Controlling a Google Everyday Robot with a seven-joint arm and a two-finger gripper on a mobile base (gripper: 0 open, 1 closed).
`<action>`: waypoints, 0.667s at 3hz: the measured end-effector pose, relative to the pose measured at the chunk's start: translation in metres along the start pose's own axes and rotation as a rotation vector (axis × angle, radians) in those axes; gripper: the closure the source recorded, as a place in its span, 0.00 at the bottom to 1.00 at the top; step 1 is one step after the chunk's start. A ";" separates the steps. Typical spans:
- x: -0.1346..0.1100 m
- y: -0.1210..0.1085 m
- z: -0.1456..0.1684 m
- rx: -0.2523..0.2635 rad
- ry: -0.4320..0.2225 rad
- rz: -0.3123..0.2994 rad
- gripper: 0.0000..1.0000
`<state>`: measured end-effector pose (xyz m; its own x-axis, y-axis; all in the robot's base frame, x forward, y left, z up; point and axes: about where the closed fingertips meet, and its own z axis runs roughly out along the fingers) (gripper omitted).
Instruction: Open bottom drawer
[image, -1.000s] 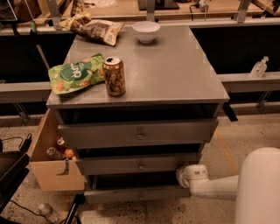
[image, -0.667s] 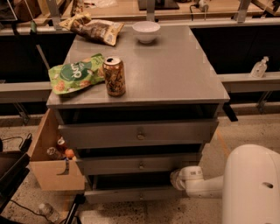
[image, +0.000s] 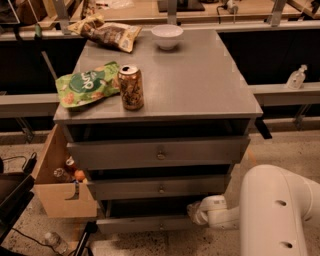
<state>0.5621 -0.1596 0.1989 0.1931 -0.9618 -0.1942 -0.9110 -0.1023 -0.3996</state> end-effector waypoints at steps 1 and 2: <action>0.000 0.000 0.000 0.000 0.000 0.000 1.00; 0.000 0.000 0.000 0.000 0.000 0.000 1.00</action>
Offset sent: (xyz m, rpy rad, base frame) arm -0.1208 0.0230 0.0451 -0.1632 0.2242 0.0287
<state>0.5620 -0.1596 0.1989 0.1931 -0.9618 -0.1941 -0.9110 -0.1024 -0.3994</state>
